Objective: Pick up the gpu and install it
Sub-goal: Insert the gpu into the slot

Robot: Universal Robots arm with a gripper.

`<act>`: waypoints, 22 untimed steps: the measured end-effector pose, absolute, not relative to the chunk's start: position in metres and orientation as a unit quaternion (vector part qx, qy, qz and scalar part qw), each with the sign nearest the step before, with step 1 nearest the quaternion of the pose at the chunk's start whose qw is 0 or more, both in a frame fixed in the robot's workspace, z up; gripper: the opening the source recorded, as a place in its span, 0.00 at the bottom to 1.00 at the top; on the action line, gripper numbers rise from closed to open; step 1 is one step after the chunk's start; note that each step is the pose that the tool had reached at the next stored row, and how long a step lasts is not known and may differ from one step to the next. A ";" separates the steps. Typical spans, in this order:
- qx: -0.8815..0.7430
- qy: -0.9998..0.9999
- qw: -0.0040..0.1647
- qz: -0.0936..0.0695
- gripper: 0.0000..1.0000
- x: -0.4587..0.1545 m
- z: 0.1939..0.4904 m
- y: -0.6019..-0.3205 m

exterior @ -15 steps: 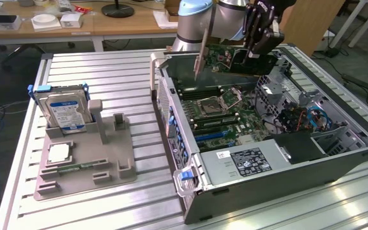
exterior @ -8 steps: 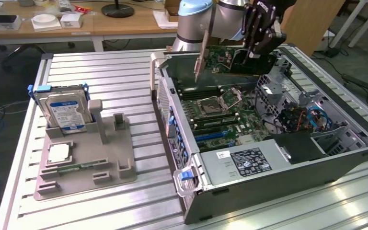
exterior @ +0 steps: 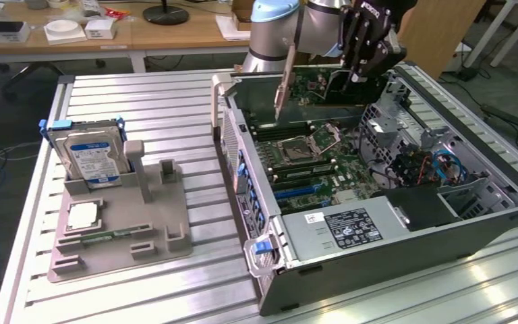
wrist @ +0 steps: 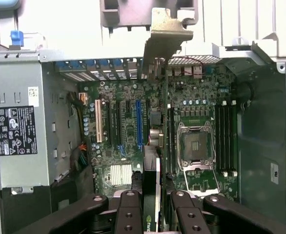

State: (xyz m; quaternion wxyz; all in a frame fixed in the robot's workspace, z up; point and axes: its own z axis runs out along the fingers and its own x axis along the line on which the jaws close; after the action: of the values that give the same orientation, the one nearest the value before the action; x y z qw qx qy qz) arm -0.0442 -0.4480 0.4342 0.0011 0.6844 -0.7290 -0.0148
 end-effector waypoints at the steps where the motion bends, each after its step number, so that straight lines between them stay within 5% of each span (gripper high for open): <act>1: 0.685 -0.728 0.001 -0.014 0.27 -0.044 0.434 -0.448; 7: 0.686 -0.728 -0.016 0.002 0.27 -0.046 0.433 -0.448; 22: 0.704 -0.710 -0.017 0.002 0.27 -0.046 0.426 -0.447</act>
State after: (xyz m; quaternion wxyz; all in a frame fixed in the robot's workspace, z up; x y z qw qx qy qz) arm -0.0463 -0.4473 0.4258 -0.0167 0.7041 -0.7099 0.0018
